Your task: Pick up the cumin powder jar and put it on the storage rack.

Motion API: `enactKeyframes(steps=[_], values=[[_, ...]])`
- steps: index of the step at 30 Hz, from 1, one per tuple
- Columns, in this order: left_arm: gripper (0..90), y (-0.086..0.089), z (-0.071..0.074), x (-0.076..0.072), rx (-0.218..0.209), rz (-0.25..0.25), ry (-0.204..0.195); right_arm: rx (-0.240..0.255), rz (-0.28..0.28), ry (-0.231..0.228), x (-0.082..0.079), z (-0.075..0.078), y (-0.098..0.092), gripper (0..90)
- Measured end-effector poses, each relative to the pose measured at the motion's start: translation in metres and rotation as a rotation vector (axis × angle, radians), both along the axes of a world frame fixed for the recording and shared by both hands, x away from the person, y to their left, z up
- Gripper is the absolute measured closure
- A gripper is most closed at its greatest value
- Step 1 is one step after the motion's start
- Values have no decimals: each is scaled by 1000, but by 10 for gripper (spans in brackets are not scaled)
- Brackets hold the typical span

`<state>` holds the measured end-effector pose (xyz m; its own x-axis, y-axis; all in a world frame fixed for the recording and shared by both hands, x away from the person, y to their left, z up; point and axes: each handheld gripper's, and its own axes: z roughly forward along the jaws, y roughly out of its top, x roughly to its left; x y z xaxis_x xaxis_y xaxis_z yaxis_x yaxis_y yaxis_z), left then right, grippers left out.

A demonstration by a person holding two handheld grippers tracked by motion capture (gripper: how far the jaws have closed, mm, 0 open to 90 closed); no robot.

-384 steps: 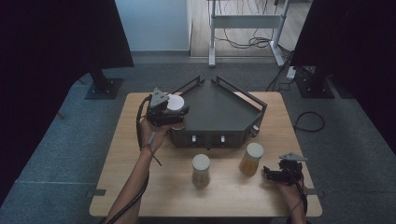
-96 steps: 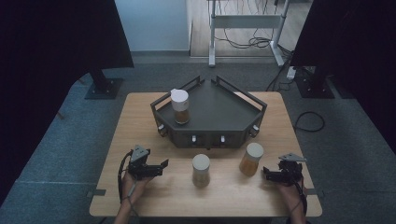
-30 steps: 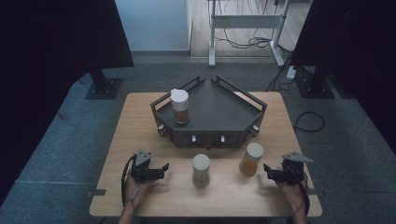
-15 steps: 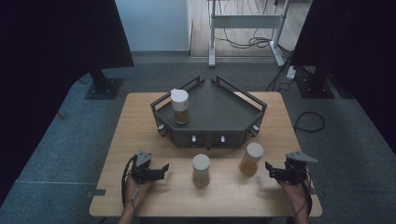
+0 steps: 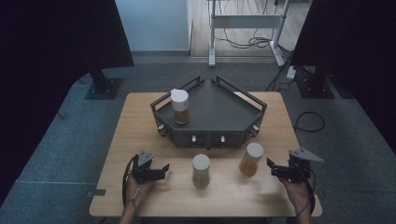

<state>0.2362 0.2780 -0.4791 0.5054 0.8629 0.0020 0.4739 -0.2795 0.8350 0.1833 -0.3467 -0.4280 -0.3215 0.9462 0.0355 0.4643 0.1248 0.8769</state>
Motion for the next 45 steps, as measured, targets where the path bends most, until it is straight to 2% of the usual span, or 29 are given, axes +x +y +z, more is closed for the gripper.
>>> enactKeyframes(steps=[6, 16, 26, 45], values=[[64, -3, 1, 1, 18, -1, 6, 0, 6, -29, -4, 7, 3, 18], [60, -7, 4, 4, 42, 3, 22, -3, 11, -49, -7, 15, 5, 19], [60, -13, 7, 7, 72, 11, 46, -5, 26, -58, -11, 23, 6, 20], [62, -18, 9, 9, 95, 14, 65, -7, 59, -74, -13, 33, 14, 23]])
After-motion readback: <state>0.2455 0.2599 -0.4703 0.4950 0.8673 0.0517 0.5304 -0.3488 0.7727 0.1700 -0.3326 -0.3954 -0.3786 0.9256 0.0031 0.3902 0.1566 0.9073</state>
